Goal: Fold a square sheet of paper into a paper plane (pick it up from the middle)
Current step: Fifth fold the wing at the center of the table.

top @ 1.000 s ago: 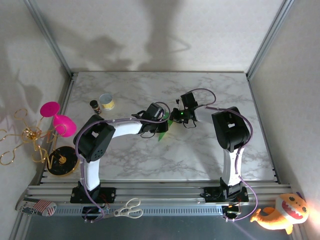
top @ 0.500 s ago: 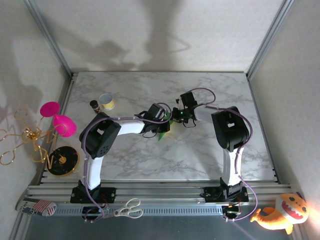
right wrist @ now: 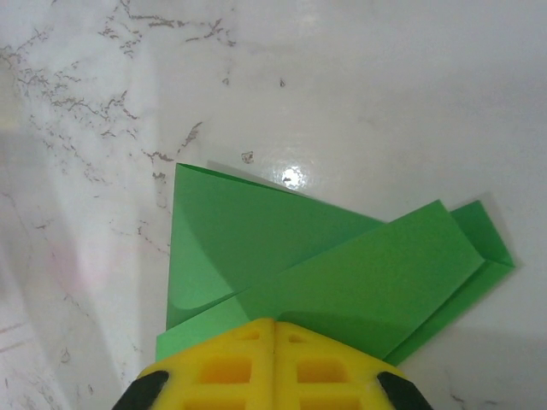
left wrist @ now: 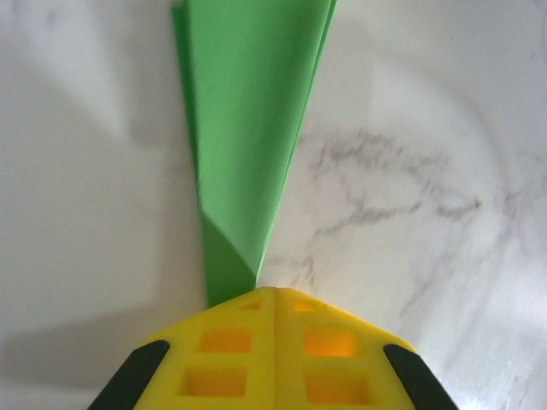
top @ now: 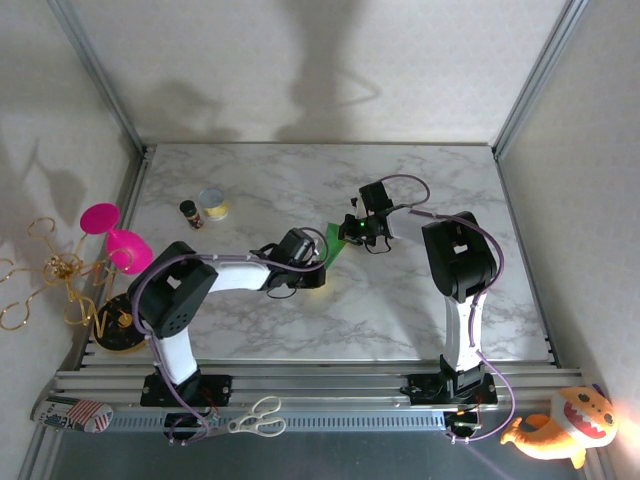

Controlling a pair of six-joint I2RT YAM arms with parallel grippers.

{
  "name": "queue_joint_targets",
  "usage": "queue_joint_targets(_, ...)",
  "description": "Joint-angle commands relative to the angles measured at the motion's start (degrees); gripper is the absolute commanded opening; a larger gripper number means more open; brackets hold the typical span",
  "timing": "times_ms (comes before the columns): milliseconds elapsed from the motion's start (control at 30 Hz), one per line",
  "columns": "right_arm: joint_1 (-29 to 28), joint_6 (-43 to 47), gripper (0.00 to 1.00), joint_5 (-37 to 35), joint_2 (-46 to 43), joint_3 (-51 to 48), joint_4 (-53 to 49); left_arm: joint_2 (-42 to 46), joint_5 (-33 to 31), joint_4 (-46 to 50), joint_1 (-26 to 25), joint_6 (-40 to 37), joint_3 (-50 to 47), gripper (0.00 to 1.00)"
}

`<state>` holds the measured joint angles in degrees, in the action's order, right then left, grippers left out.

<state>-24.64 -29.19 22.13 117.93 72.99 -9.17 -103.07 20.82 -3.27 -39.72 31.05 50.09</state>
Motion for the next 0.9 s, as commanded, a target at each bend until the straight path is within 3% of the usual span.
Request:
queue_joint_targets(0,0.2,0.23,0.06,-6.42,4.02,-0.91,-4.07,1.59,-0.11,12.88,-0.88,-0.74,-4.09,0.0)
queue_joint_targets(167,-0.34,2.95,0.06,-4.64,1.58,-0.67,-3.14,7.49,-0.32,11.95,-0.46,0.63,-3.97,0.0)
queue_joint_targets(367,-2.62,8.7,0.13,-4.84,-1.61,6.37,-8.23,14.86,-3.17,12.88,1.84,-0.01,0.54,0.14)
queue_joint_targets(567,-4.93,6.52,0.31,-10.71,-6.13,9.92,-13.32,22.53,-15.69,14.59,7.22,-0.04,1.42,0.49)
queue_joint_targets(700,-8.85,3.17,0.42,-22.75,-6.42,13.19,-19.88,26.56,-24.18,13.94,11.0,1.16,-0.27,0.72)
queue_joint_targets(867,-14.06,-4.42,0.5,-37.13,-3.42,18.31,-28.43,30.65,-26.36,9.61,15.46,3.04,-4.84,0.98)
